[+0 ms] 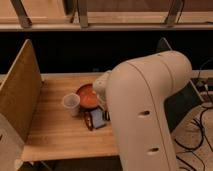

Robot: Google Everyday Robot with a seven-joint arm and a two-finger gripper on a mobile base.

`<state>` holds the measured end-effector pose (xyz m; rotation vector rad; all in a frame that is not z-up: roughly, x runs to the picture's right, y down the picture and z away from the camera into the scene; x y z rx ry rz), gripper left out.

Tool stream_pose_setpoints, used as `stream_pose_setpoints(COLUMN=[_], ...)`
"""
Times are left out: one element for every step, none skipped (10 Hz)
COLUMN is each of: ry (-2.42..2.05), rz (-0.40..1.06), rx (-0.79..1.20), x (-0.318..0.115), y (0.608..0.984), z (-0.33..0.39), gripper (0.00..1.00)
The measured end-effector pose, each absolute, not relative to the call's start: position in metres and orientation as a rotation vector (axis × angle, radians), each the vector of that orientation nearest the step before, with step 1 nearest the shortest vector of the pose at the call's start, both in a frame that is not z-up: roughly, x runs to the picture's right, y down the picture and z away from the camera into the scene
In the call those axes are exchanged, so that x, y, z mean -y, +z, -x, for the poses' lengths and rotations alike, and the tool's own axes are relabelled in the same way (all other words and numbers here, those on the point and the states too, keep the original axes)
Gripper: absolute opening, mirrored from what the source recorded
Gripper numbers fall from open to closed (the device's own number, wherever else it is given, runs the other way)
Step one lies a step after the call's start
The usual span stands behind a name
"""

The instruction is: Push the ceramic bowl across the table

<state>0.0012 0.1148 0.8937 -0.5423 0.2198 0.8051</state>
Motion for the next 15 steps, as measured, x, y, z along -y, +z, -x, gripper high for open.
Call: stream_pose_setpoints(ry=[0.778,0.751,0.729,0.714,0.710,0.713,0.719,0.715,0.707,0.687,0.660,0.621,0.587,0.563,0.529], rz=[0.519,0.503,0.491,0.484,0.492,0.508,0.528,0.544,0.550,0.557,0.559,0.566,0.575,0.582,0.590], rx=[-0.183,-0.148,-0.110,-0.077,-0.047,-0.031,-0.016,-0.006,0.011,0.027,0.045,0.065,0.083,0.101,0.124], x=[-0.107,-0.100,-0.094,-0.090,-0.090,-0.093,-0.096,-0.097,-0.092,-0.087,-0.079,-0.073,-0.069,-0.065,-0.060], y=[0.898,0.902,0.905,0.908,0.914,0.920,0.928,0.935,0.940,0.945,0.949,0.953,0.956,0.958,0.960], z=[0.002,0.005,0.009,0.012,0.014,0.014,0.014,0.013,0.014,0.019,0.026,0.037,0.047,0.054,0.062], gripper=[0.00,0.00,0.00,0.00,0.00,0.00,0.00,0.00,0.00,0.00,0.00,0.00,0.00,0.00,0.00])
